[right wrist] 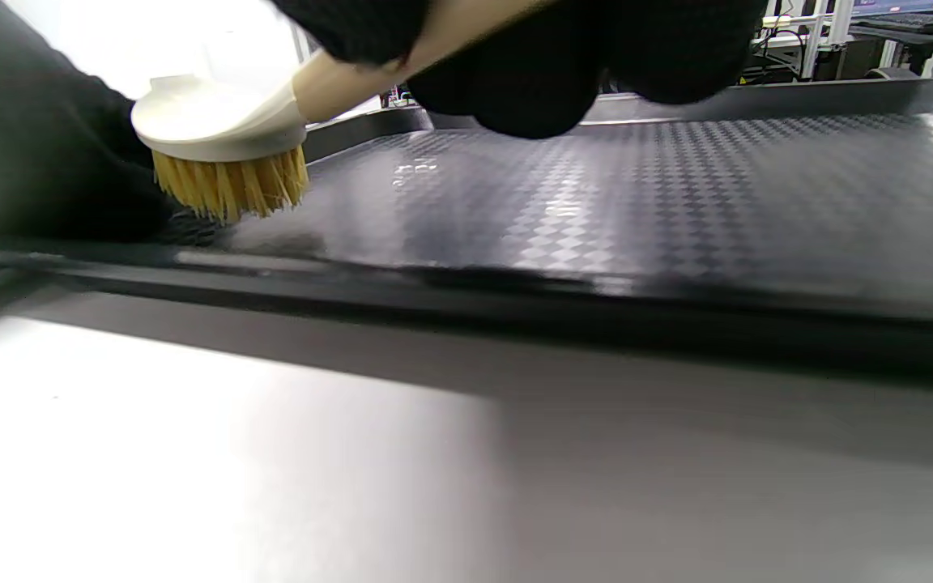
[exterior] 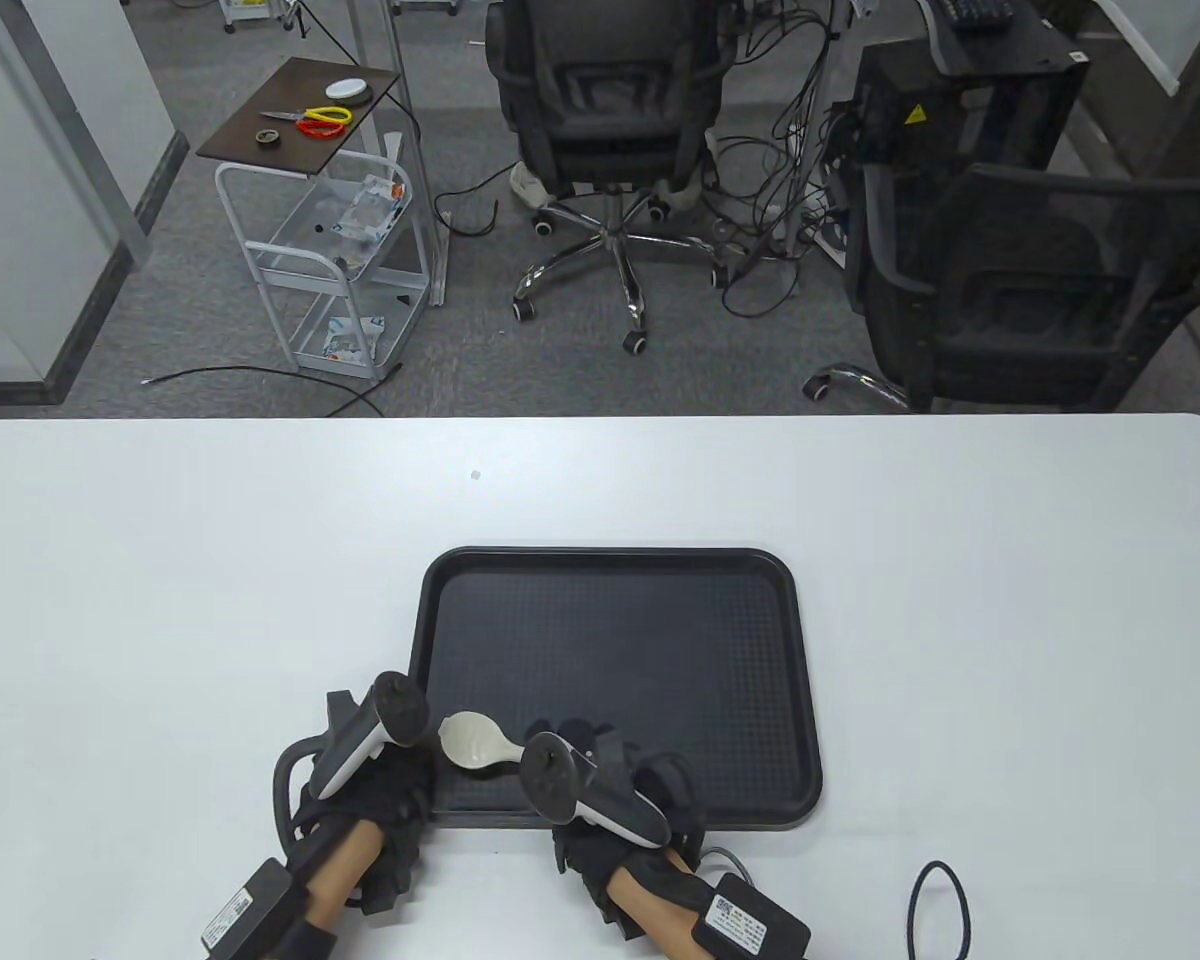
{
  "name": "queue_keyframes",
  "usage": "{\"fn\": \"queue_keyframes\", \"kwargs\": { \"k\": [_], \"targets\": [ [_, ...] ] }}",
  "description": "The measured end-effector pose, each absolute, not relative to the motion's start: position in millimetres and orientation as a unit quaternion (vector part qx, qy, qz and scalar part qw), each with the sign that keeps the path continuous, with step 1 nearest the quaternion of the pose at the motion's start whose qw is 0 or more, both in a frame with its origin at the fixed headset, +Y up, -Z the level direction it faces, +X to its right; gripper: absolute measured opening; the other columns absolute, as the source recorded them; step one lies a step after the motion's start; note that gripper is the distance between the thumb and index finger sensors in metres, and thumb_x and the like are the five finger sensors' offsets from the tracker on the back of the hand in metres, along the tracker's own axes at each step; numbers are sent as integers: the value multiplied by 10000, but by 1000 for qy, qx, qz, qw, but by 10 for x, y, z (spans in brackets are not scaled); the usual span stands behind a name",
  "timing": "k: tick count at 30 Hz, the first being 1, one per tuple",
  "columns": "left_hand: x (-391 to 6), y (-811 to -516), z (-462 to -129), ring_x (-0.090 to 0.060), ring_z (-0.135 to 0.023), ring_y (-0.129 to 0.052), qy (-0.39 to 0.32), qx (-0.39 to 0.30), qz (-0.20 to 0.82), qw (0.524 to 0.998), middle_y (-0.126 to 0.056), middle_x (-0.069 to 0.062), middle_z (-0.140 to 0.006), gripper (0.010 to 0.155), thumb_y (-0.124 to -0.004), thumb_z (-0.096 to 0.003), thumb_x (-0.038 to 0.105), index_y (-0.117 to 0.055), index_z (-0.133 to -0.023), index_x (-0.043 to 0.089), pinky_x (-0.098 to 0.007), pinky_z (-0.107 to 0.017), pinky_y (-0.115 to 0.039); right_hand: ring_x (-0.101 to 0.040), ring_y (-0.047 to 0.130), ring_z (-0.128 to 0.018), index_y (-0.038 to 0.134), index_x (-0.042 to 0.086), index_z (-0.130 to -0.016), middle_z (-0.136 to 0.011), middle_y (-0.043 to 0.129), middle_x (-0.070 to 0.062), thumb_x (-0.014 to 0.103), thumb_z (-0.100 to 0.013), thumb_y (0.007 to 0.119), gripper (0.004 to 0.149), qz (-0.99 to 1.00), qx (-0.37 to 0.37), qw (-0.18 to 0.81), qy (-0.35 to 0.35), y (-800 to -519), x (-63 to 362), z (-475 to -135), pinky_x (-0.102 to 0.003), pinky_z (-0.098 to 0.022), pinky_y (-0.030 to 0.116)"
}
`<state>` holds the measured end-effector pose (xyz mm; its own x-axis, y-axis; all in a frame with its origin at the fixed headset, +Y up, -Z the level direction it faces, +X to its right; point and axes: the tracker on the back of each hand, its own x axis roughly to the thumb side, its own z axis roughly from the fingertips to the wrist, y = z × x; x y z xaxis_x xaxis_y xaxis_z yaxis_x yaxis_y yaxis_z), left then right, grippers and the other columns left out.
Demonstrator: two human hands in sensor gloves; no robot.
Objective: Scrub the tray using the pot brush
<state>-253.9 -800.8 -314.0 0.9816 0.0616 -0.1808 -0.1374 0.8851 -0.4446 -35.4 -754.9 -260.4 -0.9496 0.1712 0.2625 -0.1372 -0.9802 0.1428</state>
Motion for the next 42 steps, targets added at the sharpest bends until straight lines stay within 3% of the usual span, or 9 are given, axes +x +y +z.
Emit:
{"fn": "queue_keyframes", "kwargs": {
  "k": [8,18,24,31,42],
  "targets": [
    [-2538,-8008,-3140,-219,-420,-856,81,-234,51,968,-843,-18,-497,785,-697,-452,470,-302,-1043,139,-498,-585,-671,-265,856,-766,684,300,-993,-980,733,-75,237,-478,771,525,986,112,84,88,-7569,72,-2546,-486,-559,768],
    [-2539,-8010,-3141,-219,-420,-856,81,-234,51,968,-843,-18,-497,787,-697,-451,472,-301,-1043,138,-498,-586,-670,-283,863,-760,712,294,-979,-970,747,-89,220,-473,789,517,992,-13,59,110,-7459,1484,-2376,-507,-556,769],
    [-2540,-8011,-3141,-220,-420,-856,81,-234,51,968,-843,-18,-497,787,-697,-451,472,-300,-1043,138,-499,-586,-670,-293,863,-753,720,284,-977,-964,755,-98,215,-471,794,515,990,-72,37,112,-7385,1956,-2339,-515,-553,762],
    [-2540,-8011,-3141,-219,-420,-856,81,-234,51,968,-843,-18,-497,786,-696,-452,471,-301,-1043,137,-497,-586,-671,-294,857,-749,710,269,-989,-968,751,-99,223,-478,793,520,995,-41,28,88,-7189,1708,-2373,-507,-546,753],
    [-2543,-8012,-3141,-220,-420,-856,81,-234,52,968,-843,-18,-497,787,-697,-452,471,-300,-1043,138,-499,-587,-669,-267,856,-760,689,290,-995,-976,739,-71,244,-480,785,525,989,115,71,57,-7283,281,-2471,-488,-558,760]
  ]
}}
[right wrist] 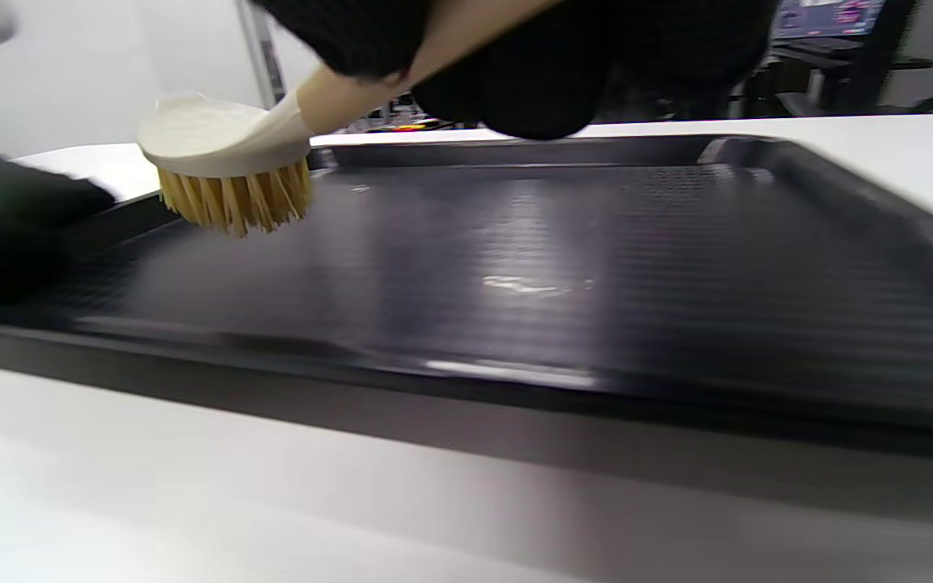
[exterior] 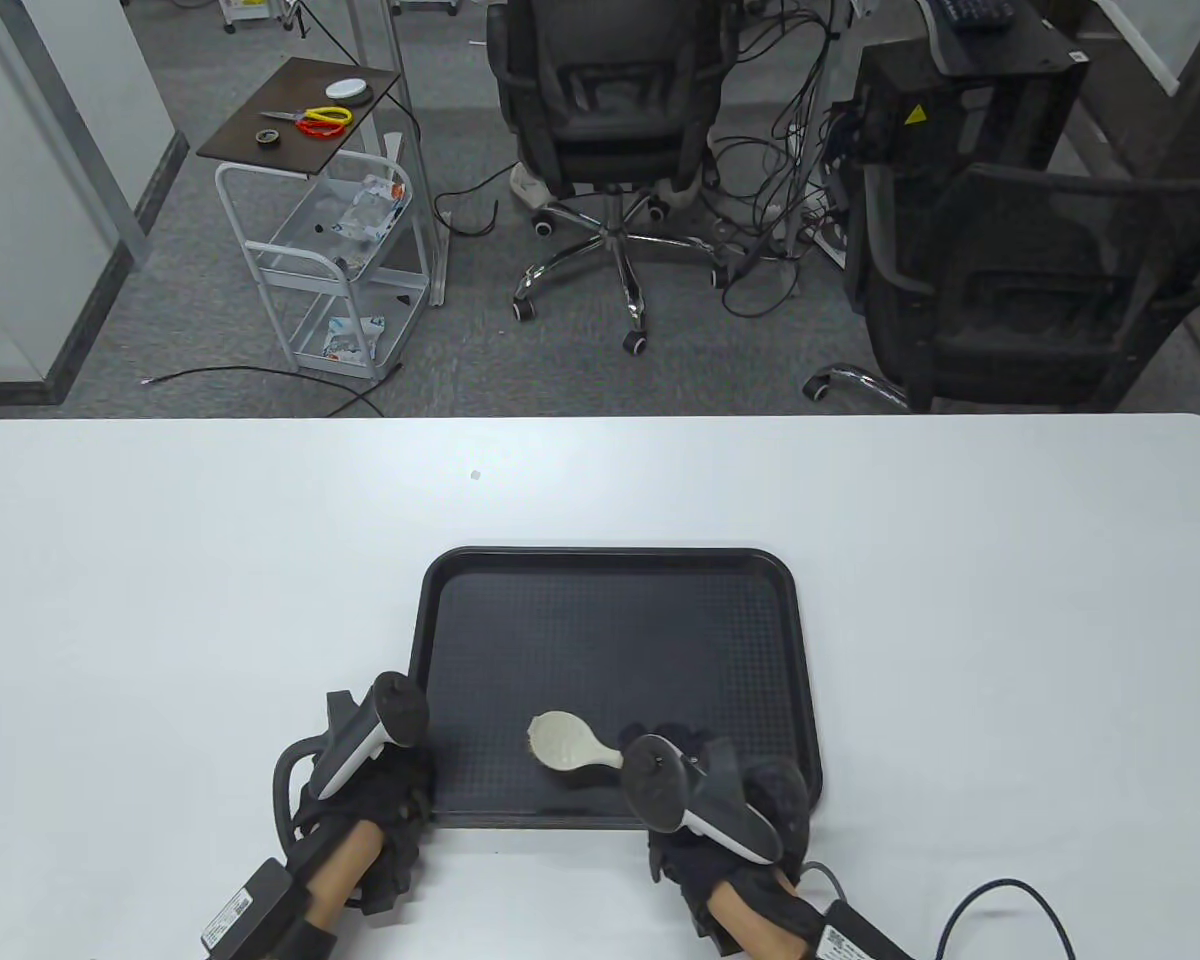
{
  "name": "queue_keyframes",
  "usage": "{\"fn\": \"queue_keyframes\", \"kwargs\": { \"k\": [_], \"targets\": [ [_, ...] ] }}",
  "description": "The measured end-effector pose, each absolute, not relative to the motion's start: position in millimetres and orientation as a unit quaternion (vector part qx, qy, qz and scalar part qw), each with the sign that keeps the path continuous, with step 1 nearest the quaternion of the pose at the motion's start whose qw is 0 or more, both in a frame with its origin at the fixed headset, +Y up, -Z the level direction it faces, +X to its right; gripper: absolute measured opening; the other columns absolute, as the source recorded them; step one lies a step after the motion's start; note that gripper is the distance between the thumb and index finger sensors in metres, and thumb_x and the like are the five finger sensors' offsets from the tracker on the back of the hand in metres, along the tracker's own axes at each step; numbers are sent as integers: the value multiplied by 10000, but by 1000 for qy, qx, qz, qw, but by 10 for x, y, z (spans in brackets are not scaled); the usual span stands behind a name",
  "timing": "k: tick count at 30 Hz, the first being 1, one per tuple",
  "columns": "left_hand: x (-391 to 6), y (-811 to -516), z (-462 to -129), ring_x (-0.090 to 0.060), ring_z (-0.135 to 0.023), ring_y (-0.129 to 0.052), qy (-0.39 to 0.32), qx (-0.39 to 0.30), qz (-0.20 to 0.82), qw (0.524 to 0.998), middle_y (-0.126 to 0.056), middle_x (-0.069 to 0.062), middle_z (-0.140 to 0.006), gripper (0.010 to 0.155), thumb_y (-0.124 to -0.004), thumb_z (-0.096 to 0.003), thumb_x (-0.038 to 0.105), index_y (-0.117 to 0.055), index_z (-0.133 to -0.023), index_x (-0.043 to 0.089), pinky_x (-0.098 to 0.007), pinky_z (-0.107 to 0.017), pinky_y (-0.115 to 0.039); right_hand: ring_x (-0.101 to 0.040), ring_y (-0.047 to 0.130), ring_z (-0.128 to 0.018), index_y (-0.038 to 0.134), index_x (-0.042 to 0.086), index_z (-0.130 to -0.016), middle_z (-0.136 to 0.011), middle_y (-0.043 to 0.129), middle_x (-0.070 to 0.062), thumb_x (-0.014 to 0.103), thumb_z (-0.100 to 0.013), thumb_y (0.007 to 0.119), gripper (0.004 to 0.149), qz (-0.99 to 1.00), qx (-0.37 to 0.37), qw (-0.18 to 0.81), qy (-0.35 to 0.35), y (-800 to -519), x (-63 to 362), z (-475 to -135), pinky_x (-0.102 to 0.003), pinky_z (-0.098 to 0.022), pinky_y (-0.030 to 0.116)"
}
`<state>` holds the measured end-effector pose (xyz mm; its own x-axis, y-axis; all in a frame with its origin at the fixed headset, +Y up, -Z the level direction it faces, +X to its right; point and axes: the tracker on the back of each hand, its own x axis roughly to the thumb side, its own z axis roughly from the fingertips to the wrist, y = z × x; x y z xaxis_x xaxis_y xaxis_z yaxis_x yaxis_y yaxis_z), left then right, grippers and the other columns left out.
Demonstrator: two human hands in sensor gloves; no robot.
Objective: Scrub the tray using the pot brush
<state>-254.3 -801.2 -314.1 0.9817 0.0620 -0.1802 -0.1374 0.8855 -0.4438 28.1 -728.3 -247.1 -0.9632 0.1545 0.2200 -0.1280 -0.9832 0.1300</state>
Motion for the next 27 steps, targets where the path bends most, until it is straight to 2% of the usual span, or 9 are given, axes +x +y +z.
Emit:
{"fn": "queue_keyframes", "kwargs": {
  "k": [5,14,21,27],
  "targets": [
    [-2543,-8014,-3142,-220,-420,-856,80,-234,52,967,-843,-19,-497,785,-697,-453,470,-300,-1043,137,-499,-587,-669,-260,857,-762,683,295,-996,-978,737,-64,248,-479,781,527,983,157,73,66,-7433,-210,-2503,-483,-562,764],
    [-2544,-8009,-3140,-222,-421,-855,80,-235,52,967,-842,-20,-497,786,-696,-453,468,-299,-1043,135,-500,-587,-668,-248,869,-765,681,286,-996,-976,741,-69,246,-477,779,530,978,176,78,75,-7541,-381,-2461,-475,-554,796],
    [-2540,-8010,-3140,-220,-420,-856,81,-233,50,968,-842,-19,-497,786,-696,-452,470,-300,-1043,136,-500,-586,-669,-256,874,-753,698,297,-985,-970,747,-74,241,-471,783,524,980,160,80,87,-7582,-45,-2402,-476,-540,798],
    [-2540,-8010,-3141,-220,-420,-856,81,-234,52,967,-843,-19,-497,786,-697,-452,470,-300,-1043,137,-500,-586,-670,-271,875,-756,715,297,-973,-965,755,-81,226,-467,792,516,987,91,76,111,-7537,733,-2388,-498,-550,790]
  ]
}}
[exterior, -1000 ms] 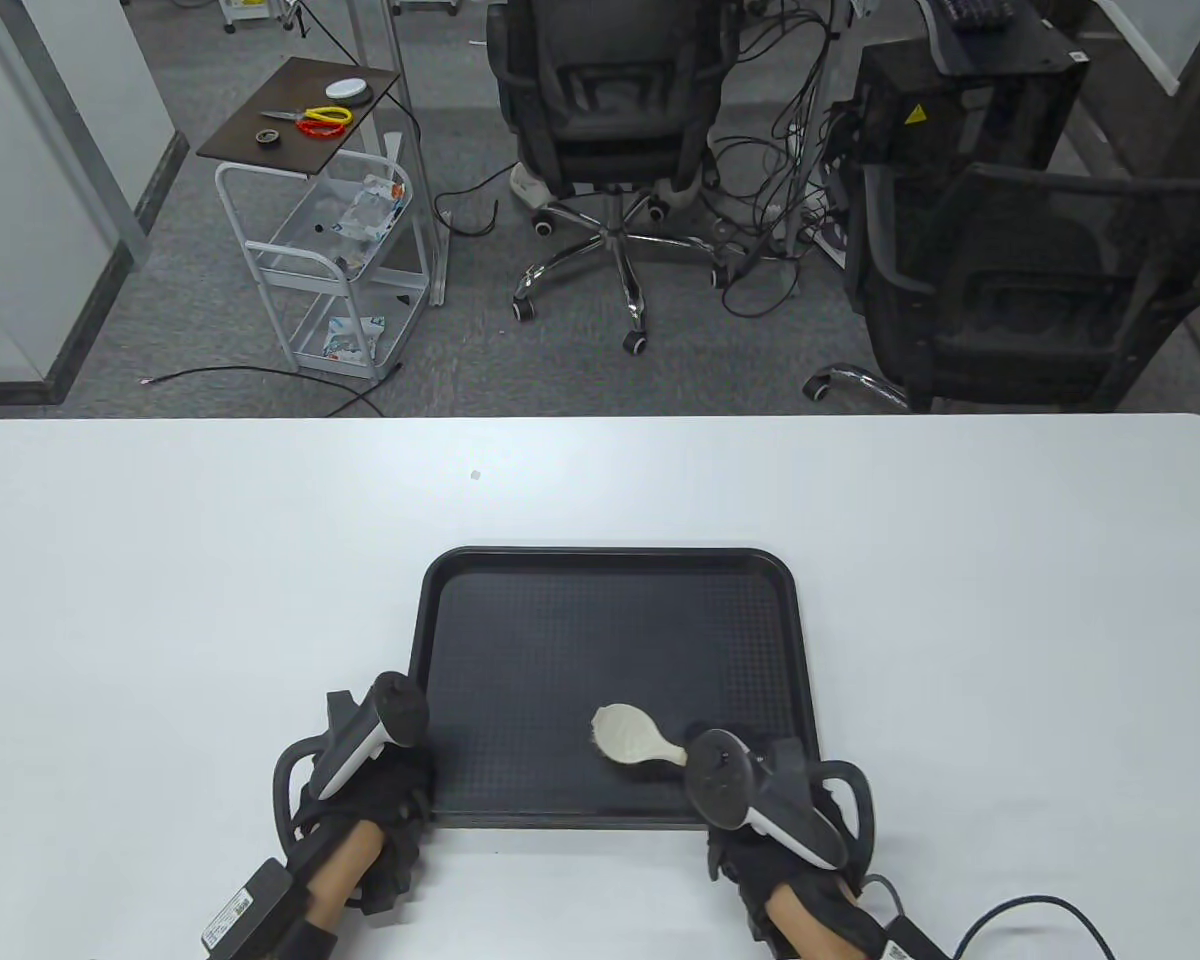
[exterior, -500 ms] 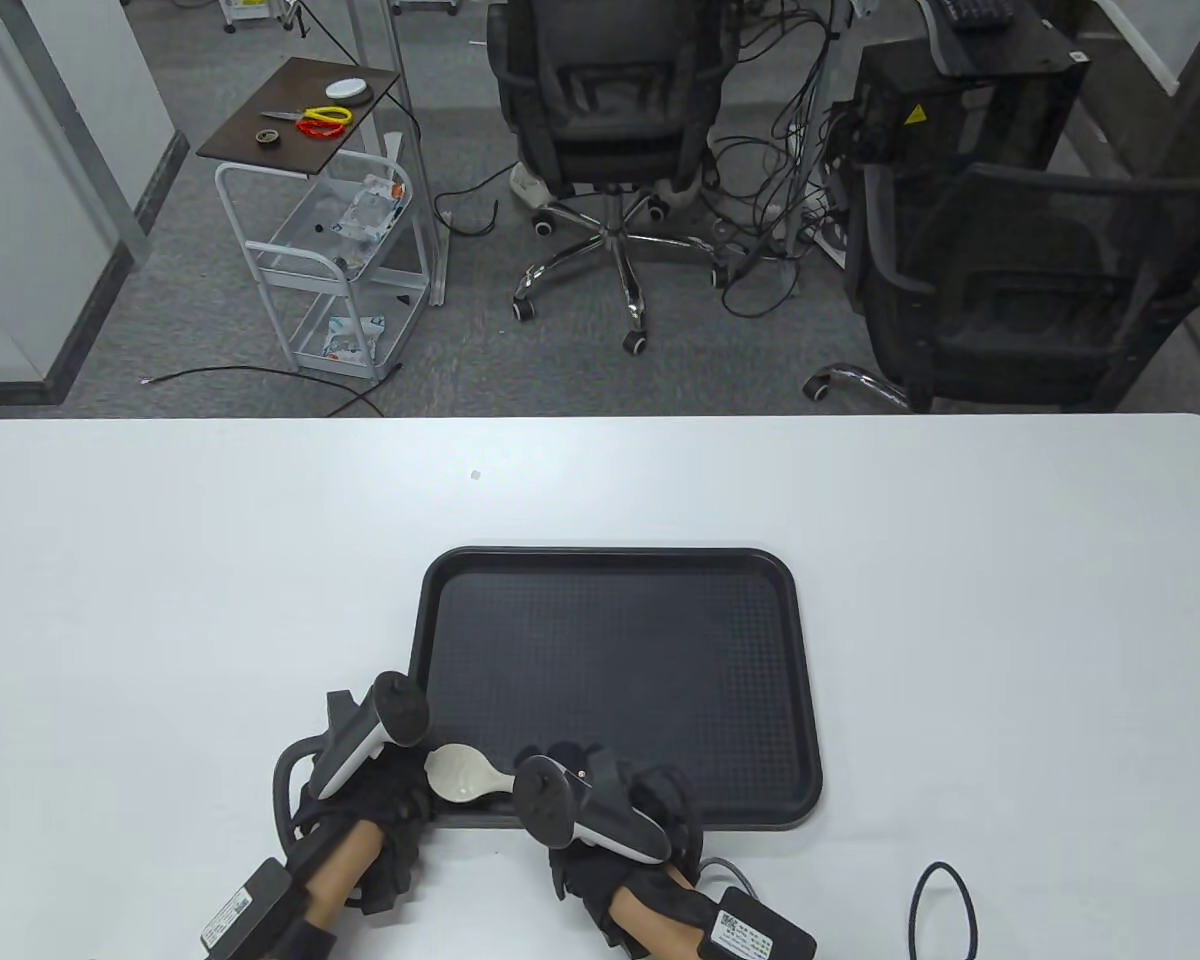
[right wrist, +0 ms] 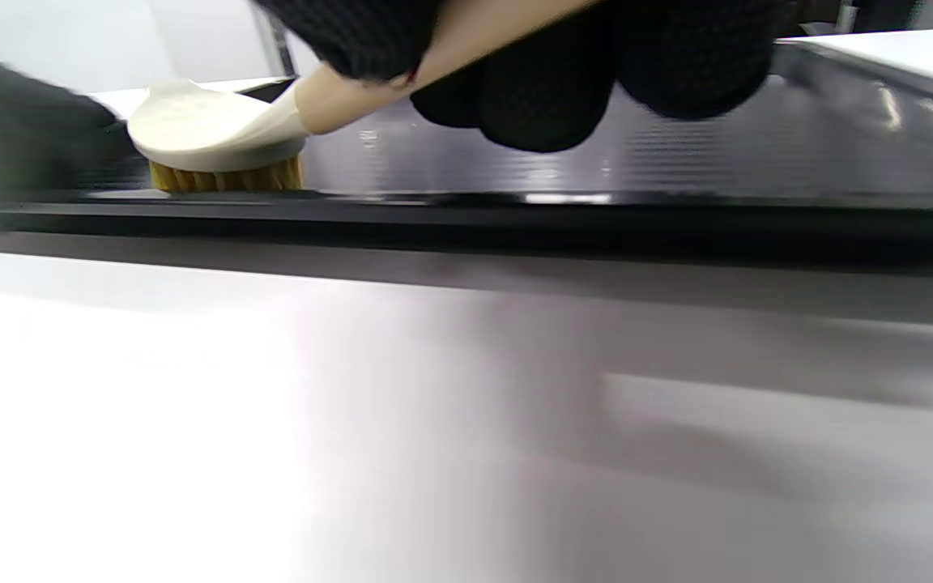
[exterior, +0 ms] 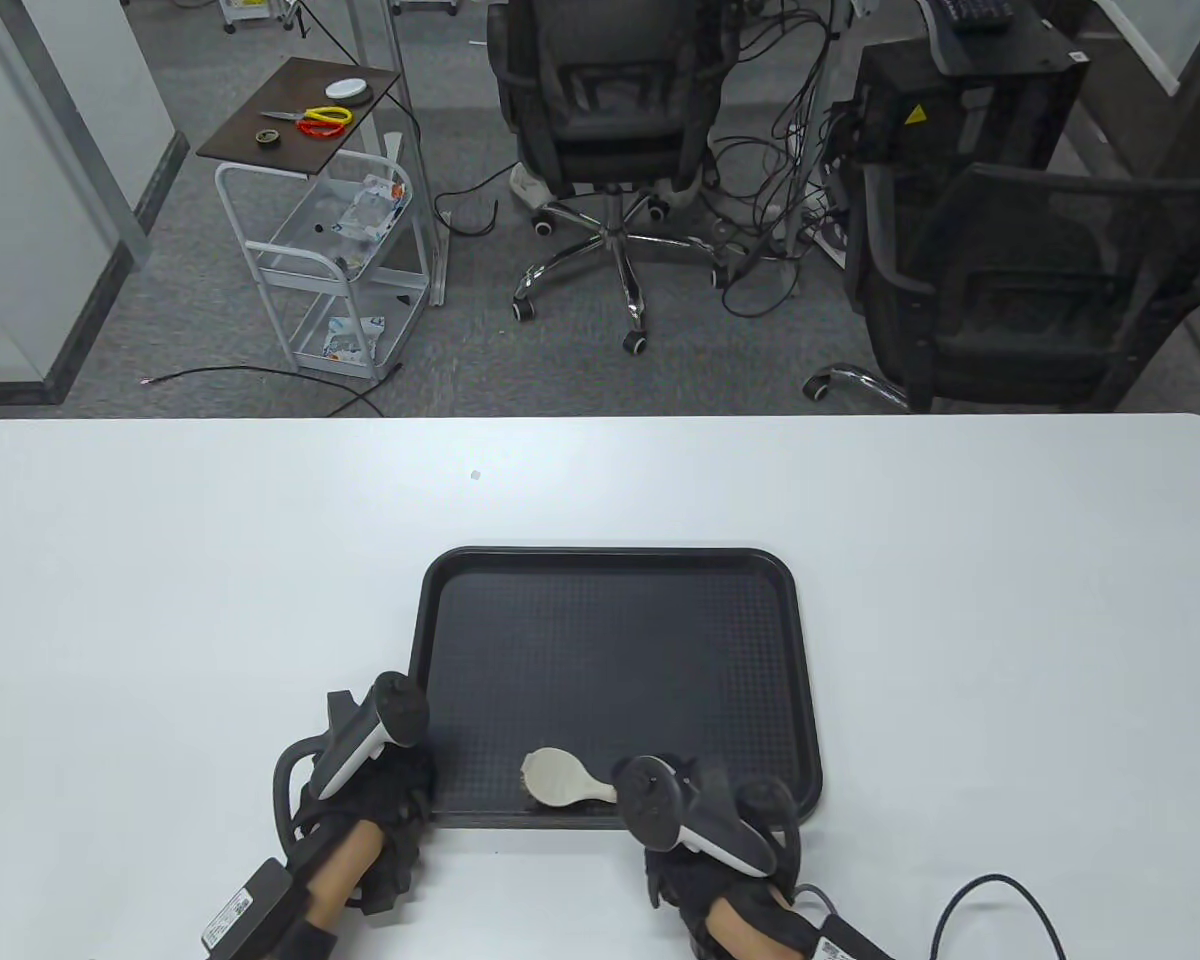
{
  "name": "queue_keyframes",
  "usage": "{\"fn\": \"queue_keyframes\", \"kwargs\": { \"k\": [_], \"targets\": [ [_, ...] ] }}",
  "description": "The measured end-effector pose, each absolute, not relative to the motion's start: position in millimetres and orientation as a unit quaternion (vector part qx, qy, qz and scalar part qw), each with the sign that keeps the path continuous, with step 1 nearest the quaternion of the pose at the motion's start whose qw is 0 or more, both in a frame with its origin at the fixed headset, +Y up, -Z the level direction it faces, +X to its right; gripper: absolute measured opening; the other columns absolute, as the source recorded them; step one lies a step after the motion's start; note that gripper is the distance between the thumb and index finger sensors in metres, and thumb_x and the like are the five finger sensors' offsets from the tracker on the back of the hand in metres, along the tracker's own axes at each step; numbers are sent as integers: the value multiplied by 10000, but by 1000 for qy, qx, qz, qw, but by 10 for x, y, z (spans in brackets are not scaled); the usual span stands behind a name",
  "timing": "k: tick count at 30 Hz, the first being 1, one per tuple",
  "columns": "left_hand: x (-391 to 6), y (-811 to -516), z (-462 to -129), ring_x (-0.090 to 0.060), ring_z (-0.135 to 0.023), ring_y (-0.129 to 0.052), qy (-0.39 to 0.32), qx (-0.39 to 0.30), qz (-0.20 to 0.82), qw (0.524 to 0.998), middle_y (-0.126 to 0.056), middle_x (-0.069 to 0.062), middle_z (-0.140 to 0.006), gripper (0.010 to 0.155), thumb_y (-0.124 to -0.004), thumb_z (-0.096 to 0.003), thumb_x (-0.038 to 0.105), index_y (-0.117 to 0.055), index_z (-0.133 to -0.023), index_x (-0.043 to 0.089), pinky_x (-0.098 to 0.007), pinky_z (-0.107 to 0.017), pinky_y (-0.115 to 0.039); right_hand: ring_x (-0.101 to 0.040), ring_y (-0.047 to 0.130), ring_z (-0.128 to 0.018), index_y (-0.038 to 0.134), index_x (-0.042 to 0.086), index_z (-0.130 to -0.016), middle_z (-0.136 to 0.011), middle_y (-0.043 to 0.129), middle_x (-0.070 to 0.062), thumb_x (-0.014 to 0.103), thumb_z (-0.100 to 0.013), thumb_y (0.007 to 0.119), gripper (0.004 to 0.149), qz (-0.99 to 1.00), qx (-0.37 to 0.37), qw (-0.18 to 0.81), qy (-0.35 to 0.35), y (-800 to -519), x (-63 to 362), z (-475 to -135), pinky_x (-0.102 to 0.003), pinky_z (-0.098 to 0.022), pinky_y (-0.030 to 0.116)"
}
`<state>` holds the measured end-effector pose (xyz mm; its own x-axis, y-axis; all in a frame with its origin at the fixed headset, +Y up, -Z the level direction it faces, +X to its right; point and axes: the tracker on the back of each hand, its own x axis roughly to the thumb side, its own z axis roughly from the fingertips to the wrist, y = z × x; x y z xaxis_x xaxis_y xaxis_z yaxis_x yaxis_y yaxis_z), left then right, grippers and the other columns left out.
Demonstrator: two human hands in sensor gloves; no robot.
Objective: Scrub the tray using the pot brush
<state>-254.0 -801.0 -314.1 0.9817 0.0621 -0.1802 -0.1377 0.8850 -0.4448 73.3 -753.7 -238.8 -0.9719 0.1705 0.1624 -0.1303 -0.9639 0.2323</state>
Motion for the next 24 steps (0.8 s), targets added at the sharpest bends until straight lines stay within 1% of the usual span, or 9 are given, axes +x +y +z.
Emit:
{"fn": "queue_keyframes", "kwargs": {
  "k": [7,12,15,18,21,24],
  "targets": [
    [-2541,-8010,-3142,-220,-421,-856,81,-234,51,967,-843,-18,-497,785,-696,-452,471,-300,-1043,137,-499,-587,-670,-288,869,-767,734,299,-961,-962,761,-87,211,-465,800,508,990,-13,69,120,-7469,1704,-2334,-526,-573,766],
    [-2541,-8011,-3142,-220,-420,-856,81,-234,52,967,-843,-19,-496,785,-697,-451,470,-302,-1042,137,-499,-586,-671,-293,865,-773,739,299,-959,-962,762,-91,206,-463,804,509,990,-66,56,115,-7430,2156,-2260,-539,-588,748],
    [-2541,-8011,-3142,-221,-421,-856,81,-234,51,968,-843,-19,-497,786,-696,-452,470,-300,-1043,136,-499,-586,-670,-294,858,-782,736,297,-962,-964,759,-87,211,-465,804,509,989,-63,54,119,-7410,2237,-2254,-544,-605,727],
    [-2542,-8011,-3142,-220,-420,-855,81,-234,52,968,-842,-19,-496,786,-696,-451,471,-300,-1042,137,-499,-586,-670,-296,852,-780,730,286,-969,-967,757,-83,210,-467,800,513,992,-57,37,109,-7371,2158,-2267,-543,-608,712],
    [-2541,-8010,-3142,-220,-420,-856,81,-233,50,968,-842,-18,-496,786,-696,-451,471,-301,-1042,137,-500,-586,-670,-290,848,-774,713,278,-982,-971,750,-83,219,-475,787,515,996,-42,20,72,-7307,1983,-2306,-528,-596,719],
    [-2541,-8010,-3141,-220,-420,-856,81,-233,51,968,-843,-18,-496,786,-696,-451,471,-301,-1042,136,-499,-586,-670,-283,844,-778,696,277,-991,-977,740,-78,226,-479,782,522,998,-14,42,50,-7243,1742,-2378,-520,-596,724]
  ]
}}
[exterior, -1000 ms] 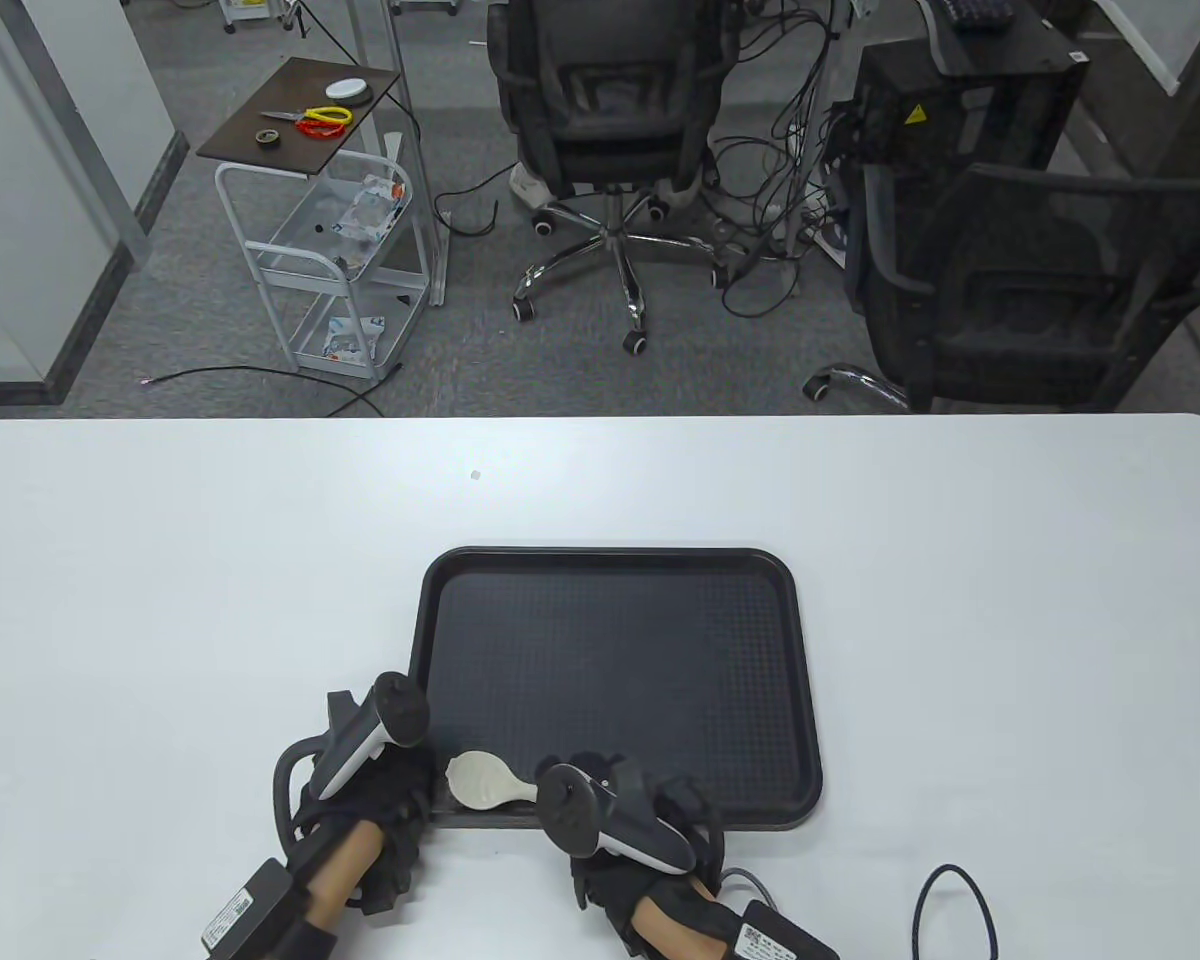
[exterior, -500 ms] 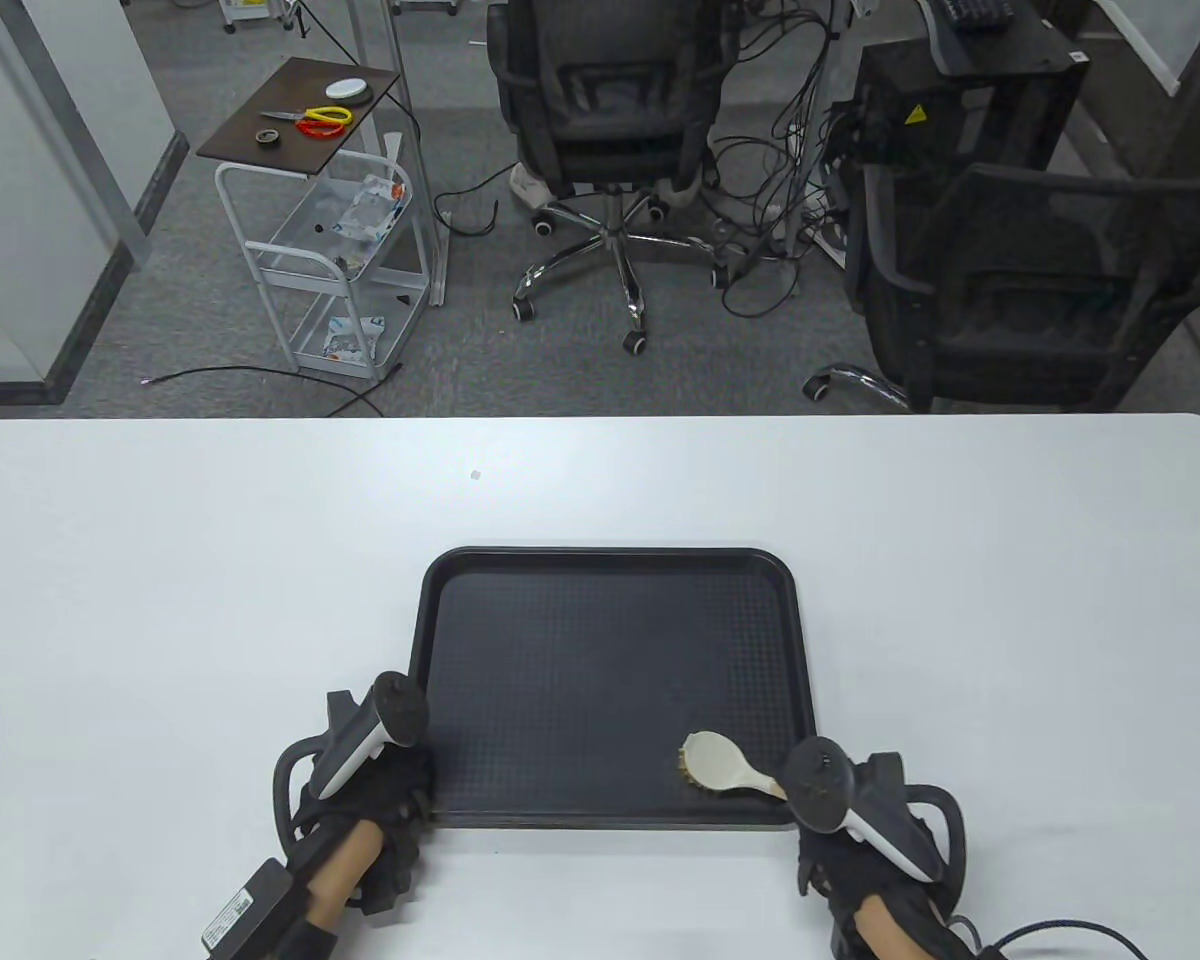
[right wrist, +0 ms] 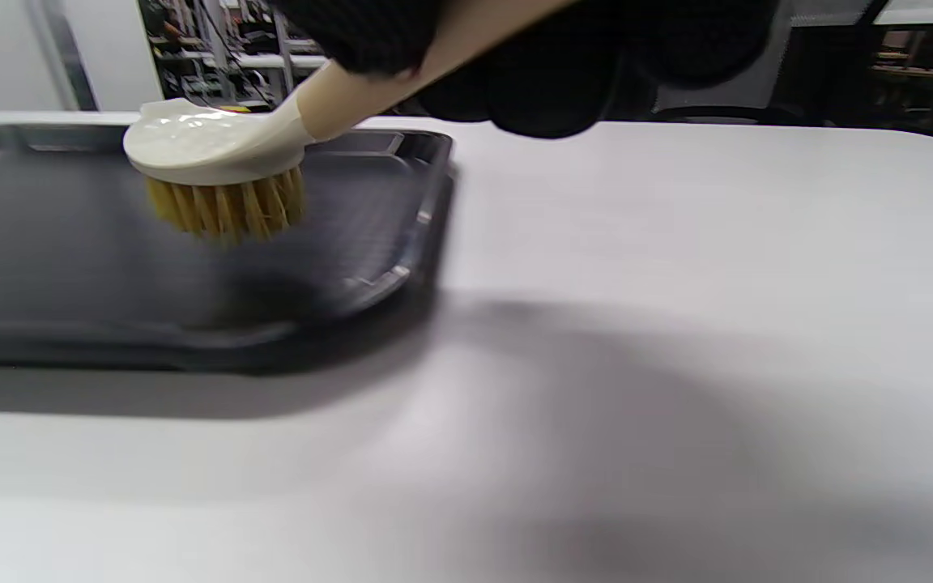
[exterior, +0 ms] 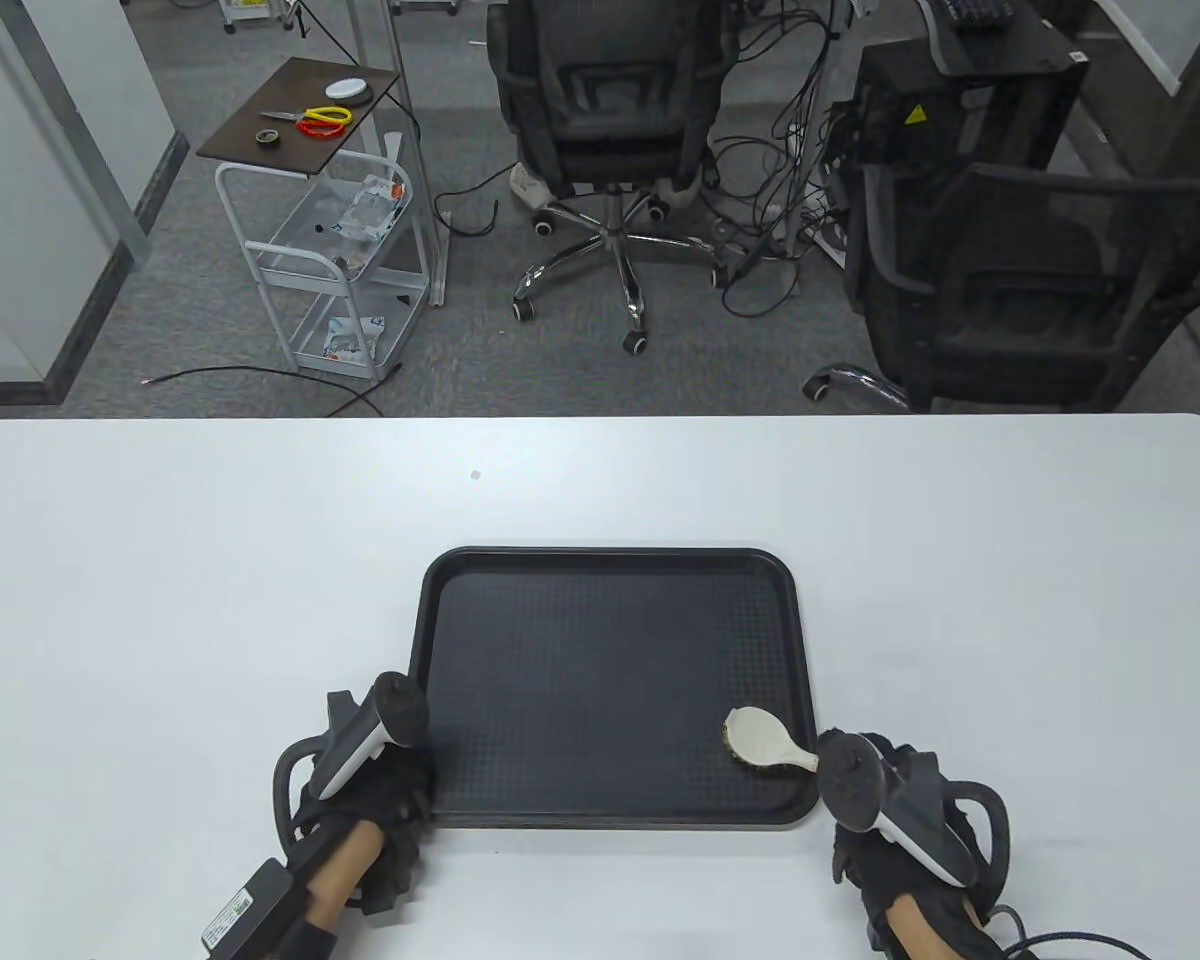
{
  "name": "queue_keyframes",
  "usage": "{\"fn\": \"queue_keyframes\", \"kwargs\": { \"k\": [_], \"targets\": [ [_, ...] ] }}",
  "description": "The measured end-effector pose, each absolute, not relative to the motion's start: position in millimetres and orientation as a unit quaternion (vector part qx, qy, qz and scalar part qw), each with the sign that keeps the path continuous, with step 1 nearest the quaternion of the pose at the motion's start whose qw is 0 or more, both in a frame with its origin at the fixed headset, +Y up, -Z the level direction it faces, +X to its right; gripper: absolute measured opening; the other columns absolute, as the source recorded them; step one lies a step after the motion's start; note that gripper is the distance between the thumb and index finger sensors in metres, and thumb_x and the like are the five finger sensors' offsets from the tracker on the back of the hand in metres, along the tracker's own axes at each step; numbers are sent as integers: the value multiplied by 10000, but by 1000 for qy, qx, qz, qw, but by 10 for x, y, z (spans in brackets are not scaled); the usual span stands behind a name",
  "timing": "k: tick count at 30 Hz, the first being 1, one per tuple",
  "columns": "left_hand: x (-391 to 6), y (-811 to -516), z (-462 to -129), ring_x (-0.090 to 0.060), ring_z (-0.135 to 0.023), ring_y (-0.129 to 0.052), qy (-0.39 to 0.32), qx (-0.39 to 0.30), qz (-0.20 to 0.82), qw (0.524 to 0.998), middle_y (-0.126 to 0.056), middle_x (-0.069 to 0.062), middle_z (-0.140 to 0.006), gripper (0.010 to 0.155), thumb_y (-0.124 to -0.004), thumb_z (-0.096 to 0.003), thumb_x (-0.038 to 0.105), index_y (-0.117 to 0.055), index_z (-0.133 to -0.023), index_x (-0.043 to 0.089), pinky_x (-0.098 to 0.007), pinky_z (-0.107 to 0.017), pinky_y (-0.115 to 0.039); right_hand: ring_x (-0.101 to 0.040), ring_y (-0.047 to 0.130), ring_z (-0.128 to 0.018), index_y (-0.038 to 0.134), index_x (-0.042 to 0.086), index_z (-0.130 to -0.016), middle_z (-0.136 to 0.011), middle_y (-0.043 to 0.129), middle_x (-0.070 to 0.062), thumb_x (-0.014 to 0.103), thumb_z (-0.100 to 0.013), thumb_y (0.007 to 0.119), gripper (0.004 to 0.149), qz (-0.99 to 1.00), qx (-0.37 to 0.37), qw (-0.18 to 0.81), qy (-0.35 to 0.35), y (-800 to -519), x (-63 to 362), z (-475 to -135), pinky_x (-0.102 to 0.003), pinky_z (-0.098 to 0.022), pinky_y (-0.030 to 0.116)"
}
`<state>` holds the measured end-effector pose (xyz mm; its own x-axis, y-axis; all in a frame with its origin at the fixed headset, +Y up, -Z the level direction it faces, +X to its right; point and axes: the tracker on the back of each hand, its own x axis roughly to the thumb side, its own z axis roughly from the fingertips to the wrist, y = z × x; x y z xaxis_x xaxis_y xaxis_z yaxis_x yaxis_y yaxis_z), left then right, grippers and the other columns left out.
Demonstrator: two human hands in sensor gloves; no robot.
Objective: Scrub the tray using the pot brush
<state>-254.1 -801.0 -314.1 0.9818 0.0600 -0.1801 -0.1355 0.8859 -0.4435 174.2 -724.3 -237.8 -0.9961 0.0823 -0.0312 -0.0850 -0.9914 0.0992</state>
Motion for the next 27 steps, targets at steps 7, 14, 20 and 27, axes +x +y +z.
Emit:
{"fn": "queue_keyframes", "kwargs": {
  "k": [7,14,20,27],
  "targets": [
    [-2541,-8011,-3142,-221,-420,-856,81,-234,51,968,-842,-18,-496,786,-696,-452,470,-300,-1042,137,-499,-586,-670,-266,847,-781,634,259,-1024,-992,717,-80,238,-479,793,568,995,51,79,23,-7143,997,-2669,-496,-596,747],
    [-2541,-8011,-3141,-221,-420,-856,81,-234,51,968,-842,-18,-496,786,-696,-452,470,-300,-1043,137,-499,-587,-670,-233,849,-785,653,260,-1013,-995,717,-67,238,-470,804,564,993,79,84,2,-7181,247,-3137,-462,-600,772],
    [-2542,-8012,-3142,-220,-420,-856,80,-235,53,967,-842,-19,-497,785,-696,-451,471,-300,-1042,138,-499,-586,-670,-261,871,-831,610,271,-1025,-992,706,-49,250,-483,768,564,994,68,83,11,-7266,-176,-3557,-494,-611,782],
    [-2542,-8013,-3143,-221,-420,-855,80,-235,54,967,-841,-20,-497,786,-696,-452,470,-299,-1043,137,-500,-586,-670,-211,862,-778,594,340,-1030,-1019,678,-17,268,-500,753,558,996,16,78,41,-7459,-375,-3939,-448,-583,777]
  ]
}}
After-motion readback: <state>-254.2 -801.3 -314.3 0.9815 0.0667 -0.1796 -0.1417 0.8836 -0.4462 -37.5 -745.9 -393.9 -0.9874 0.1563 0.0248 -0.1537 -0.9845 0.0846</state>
